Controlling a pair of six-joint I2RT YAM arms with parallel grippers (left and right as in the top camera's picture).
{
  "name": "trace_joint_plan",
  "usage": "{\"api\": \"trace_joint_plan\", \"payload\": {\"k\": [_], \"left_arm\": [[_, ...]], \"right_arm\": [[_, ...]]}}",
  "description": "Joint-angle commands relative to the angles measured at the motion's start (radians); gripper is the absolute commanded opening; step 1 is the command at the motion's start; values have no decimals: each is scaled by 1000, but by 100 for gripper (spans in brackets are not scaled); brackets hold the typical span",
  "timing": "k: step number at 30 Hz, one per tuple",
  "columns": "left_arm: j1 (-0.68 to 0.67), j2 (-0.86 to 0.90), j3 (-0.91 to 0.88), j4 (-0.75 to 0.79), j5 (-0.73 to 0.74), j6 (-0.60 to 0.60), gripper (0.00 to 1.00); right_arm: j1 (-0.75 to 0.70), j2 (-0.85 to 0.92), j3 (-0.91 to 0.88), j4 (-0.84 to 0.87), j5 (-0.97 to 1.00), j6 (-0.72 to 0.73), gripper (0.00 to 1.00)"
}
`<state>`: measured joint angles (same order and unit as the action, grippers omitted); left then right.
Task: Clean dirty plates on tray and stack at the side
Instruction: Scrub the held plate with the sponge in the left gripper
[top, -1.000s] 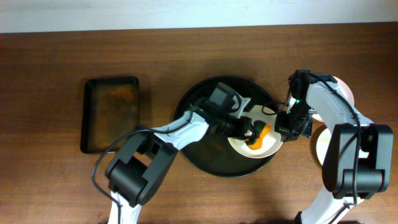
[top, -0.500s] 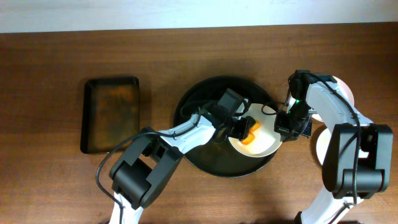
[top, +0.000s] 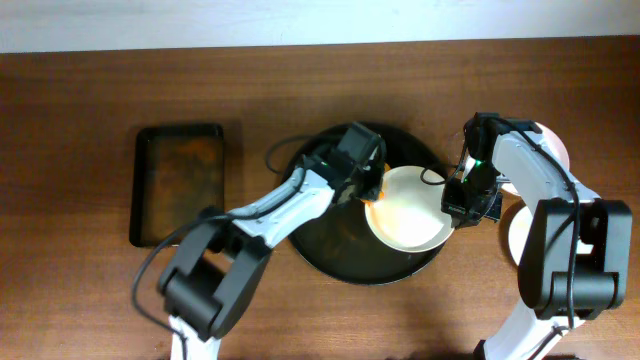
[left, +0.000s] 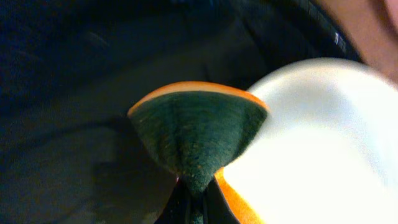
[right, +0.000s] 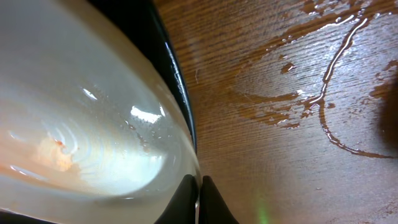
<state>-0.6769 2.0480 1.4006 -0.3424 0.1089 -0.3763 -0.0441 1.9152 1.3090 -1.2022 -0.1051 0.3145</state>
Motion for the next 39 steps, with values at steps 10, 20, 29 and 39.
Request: {"api": "trace_joint_plan", "payload": {"k": [10, 20, 29, 39], "left_arm": [[101, -281, 13, -160, 103, 53, 0], [-1, -1, 6, -26, 281, 52, 0], [-53, 87, 6, 40, 328, 49, 1], [-47, 109, 6, 5, -253, 224, 0]], "right_arm": [[-1, 6, 3, -6, 65, 7, 15], [-1, 6, 3, -6, 65, 7, 15], [-1, 6, 3, -6, 65, 7, 14], [-1, 6, 3, -10, 65, 7, 14]]}}
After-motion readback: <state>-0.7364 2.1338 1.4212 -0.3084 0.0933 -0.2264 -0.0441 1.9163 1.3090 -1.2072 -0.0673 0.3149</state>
